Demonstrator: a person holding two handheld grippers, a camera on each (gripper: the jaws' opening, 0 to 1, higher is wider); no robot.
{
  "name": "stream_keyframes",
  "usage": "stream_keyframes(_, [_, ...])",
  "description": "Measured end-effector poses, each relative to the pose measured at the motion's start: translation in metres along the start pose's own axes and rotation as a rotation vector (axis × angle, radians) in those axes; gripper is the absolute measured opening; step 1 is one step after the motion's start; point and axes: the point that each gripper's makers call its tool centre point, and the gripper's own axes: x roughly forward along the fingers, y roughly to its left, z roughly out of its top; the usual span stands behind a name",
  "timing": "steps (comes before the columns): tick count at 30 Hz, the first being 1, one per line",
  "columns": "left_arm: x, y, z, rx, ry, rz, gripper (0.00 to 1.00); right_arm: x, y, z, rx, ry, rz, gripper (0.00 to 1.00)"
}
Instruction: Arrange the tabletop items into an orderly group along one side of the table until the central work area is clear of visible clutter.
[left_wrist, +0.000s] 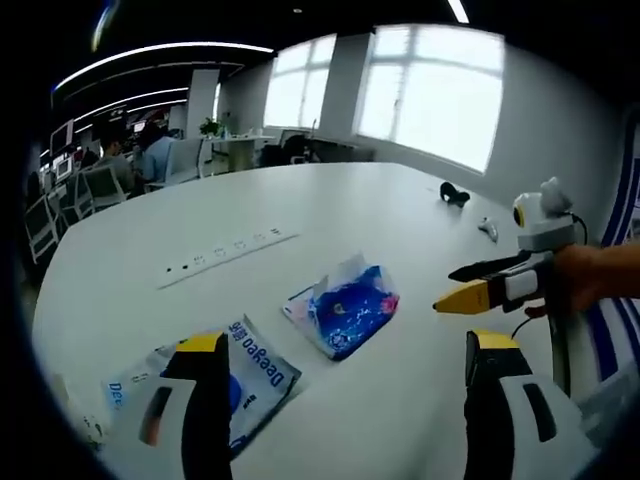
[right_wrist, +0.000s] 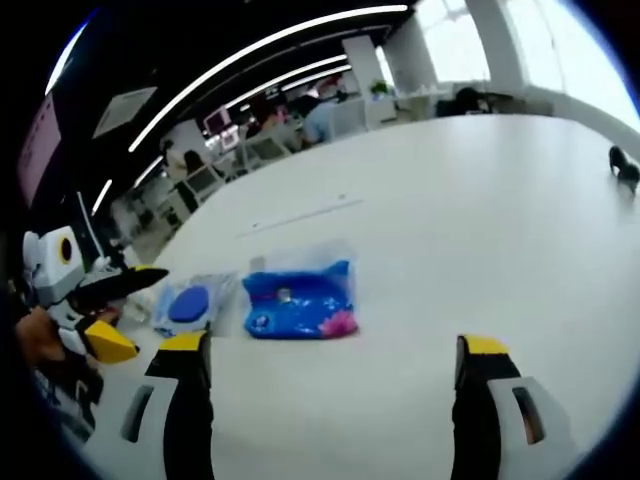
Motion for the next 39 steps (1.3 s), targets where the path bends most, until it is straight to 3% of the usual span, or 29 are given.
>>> stream_keyframes(10, [0.022, -0.013, 0.007, 0.033, 0.014, -0.019, 0.99, -0.001, -0.018, 0.004, 0.012, -0.002, -0.024, 1.0])
stream_keyframes(20, [0.041, -0.017, -0.003, 0.039, 0.059, -0.013, 0.98, -0.002, -0.029, 0.005, 0.049, -0.012, -0.036, 1.0])
stream_keyframes(26, [0.046, -0.012, -0.004, 0.023, 0.071, 0.013, 0.96, 0.006, -0.031, 0.004, 0.059, -0.002, -0.031, 0.99])
stream_keyframes(30, [0.049, -0.002, -0.011, 0.0, 0.113, 0.044, 0.88, 0.012, -0.03, 0.007, 0.063, -0.003, -0.026, 0.98])
stream_keyframes(36, [0.054, 0.013, -0.012, -0.034, 0.11, 0.093, 0.83, 0.022, -0.026, 0.013, 0.078, -0.016, -0.001, 0.95])
stream_keyframes(39, [0.056, 0.018, -0.014, -0.029, 0.12, 0.116, 0.81, 0.03, -0.022, 0.011, 0.062, 0.008, 0.007, 0.93])
